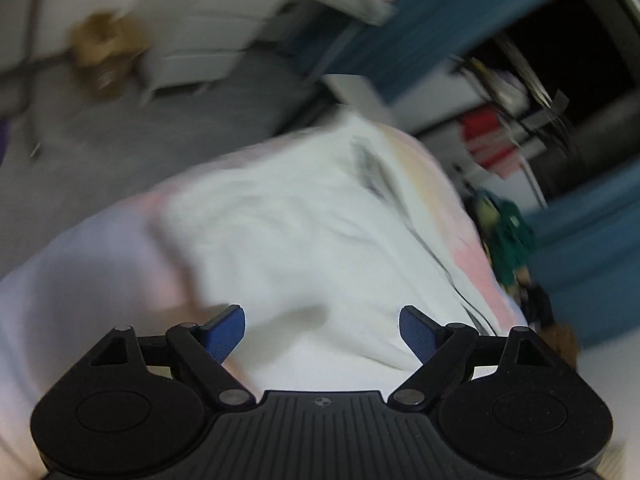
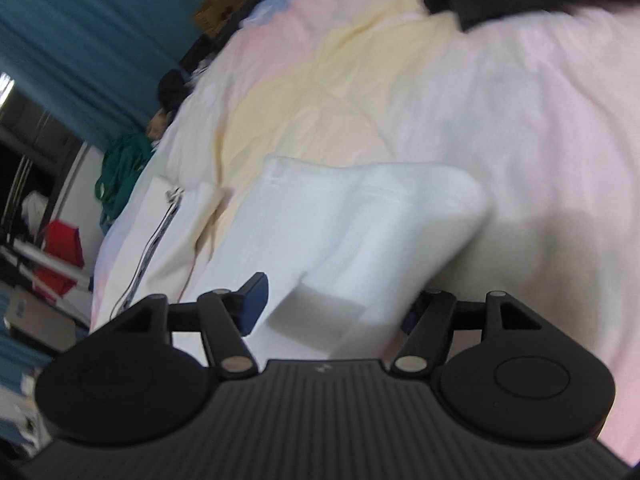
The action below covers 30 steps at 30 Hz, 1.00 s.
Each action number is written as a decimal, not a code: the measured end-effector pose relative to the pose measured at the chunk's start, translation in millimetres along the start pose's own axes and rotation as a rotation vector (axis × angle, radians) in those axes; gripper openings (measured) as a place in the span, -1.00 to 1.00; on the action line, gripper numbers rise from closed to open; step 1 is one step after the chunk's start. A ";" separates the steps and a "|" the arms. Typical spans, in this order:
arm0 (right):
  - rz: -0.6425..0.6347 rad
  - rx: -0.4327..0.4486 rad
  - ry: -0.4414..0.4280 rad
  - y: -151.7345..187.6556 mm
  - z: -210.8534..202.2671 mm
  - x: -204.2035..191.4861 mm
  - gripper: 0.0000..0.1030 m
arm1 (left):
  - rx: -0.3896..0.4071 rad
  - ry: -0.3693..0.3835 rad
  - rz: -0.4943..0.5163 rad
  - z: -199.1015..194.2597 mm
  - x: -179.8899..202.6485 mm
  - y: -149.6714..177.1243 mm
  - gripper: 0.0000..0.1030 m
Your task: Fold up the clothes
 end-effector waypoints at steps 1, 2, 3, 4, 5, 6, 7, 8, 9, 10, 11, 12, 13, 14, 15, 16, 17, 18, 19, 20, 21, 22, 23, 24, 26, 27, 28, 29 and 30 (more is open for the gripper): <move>0.032 0.005 0.006 -0.7 -2.9 5.6 0.28 | -0.018 0.012 -0.047 3.1 -12.9 -3.4 0.67; 0.066 0.011 0.001 -1.8 -5.0 11.1 0.26 | -0.039 0.035 -0.083 7.5 -23.1 -5.6 0.67; 0.100 0.018 -0.015 -2.6 -7.1 15.9 0.26 | -0.063 0.057 -0.117 12.1 -32.3 -7.9 0.64; 0.121 0.020 -0.024 -2.5 -8.3 18.9 0.25 | -0.091 0.078 -0.140 18.0 -37.9 -10.0 0.60; 0.142 0.023 -0.033 -2.4 -9.4 21.9 0.25 | -0.116 0.095 -0.161 25.2 -39.8 -9.2 0.59; 0.161 0.025 -0.042 -2.3 -10.5 24.6 0.25 | -0.125 0.113 -0.172 31.2 -38.0 -8.1 0.52; 0.151 0.026 -0.044 -2.1 -10.3 23.1 0.26 | -0.134 0.130 -0.183 37.2 -36.2 -7.1 0.45; 0.140 0.027 -0.046 -1.8 -10.0 21.5 0.23 | -0.143 0.148 -0.194 43.1 -34.4 -6.0 0.43; 0.128 0.028 -0.048 -1.5 -9.8 19.8 0.17 | -0.146 0.164 -0.198 48.2 -31.8 -5.5 0.36; 0.099 0.029 -0.041 -1.1 -8.3 16.4 0.06 | -0.130 0.173 -0.183 50.2 -27.3 -6.2 0.11; 0.070 0.030 -0.035 -0.6 -6.9 12.9 -0.17 | -0.105 0.178 -0.161 50.1 -23.1 -7.1 -0.08; 0.040 0.031 -0.027 -0.3 -5.5 9.5 -0.31 | -0.084 0.178 -0.139 49.9 -18.7 -7.4 -0.41; 0.013 0.043 -0.006 -0.9 -4.2 6.8 -0.49 | -0.072 0.169 -0.114 49.8 -13.9 -6.3 -0.79; -0.003 0.056 -0.004 -1.6 -3.6 4.6 -0.61 | -0.060 0.161 -0.094 49.2 -9.6 -5.0 -0.85; -0.008 0.072 -0.011 -2.4 -4.9 2.9 -0.68 | -0.047 0.159 -0.089 47.0 -7.2 -3.7 -0.93; -0.013 0.088 -0.018 -3.2 -6.1 1.1 -0.76 | -0.029 0.161 -0.092 42.3 -6.9 -3.3 -0.94; -0.018 0.103 -0.026 -4.0 -7.5 -0.6 -0.81 | -0.009 0.170 -0.096 35.5 -7.2 -3.1 -0.95; -0.020 0.115 -0.033 -4.8 -9.9 -2.2 -0.82 | 0.011 0.188 -0.097 27.1 -8.0 -5.0 -0.95; -0.026 0.126 -0.035 -5.4 -13.0 -4.3 -0.83 | 0.027 0.210 -0.096 17.4 -8.6 -6.4 -0.96; -0.032 0.135 -0.033 -5.8 -16.0 -6.0 -0.84 | 0.042 0.229 -0.095 7.8 -9.0 -7.8 -0.96; -0.033 0.145 -0.036 -6.7 -20.1 -7.2 -0.85 | 0.054 0.242 -0.090 -1.7 -9.6 -9.0 -0.96; -0.027 0.161 -0.042 -8.4 -26.0 -7.2 -0.87 | 0.061 0.252 -0.084 -11.7 -12.0 -9.6 -0.96; -0.021 0.177 -0.048 -10.1 -31.8 -7.3 -0.88 | 0.069 0.262 -0.077 -21.7 -14.3 -10.3 -0.96; -0.018 0.192 -0.050 -11.5 -37.8 -7.2 -0.90 | 0.075 0.271 -0.071 -30.6 -16.2 -10.9 -0.96; -0.032 0.238 -0.048 -17.3 -52.0 -8.0 -0.90 | 0.080 0.280 -0.057 -42.2 -17.0 -12.1 -0.96; -0.038 0.241 -0.063 -20.4 -55.4 -9.2 -0.90 | 0.082 0.279 -0.052 -44.7 -15.7 -14.0 -0.96; -0.055 0.239 -0.069 -23.0 -56.7 -12.8 -0.90 | 0.082 0.276 -0.048 -45.7 -12.9 -16.7 -0.96; -0.070 0.237 -0.074 -25.7 -58.0 -16.4 -0.90 | 0.081 0.276 -0.050 -47.1 -10.3 -19.8 -0.96; -0.073 0.236 -0.080 -28.4 -58.0 -21.2 -0.90 | 0.080 0.275 -0.051 -47.7 -6.6 -23.3 -0.96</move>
Point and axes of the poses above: each gripper's, at about its wrist camera, not at the fingertips, and z roughly the way its jaws point, x to its right, y to its underside, the point moved 3 cm from there along z, roughly the way its jaws point, and after that the axes turned 9 degrees about -y, right-handed, at the moved point
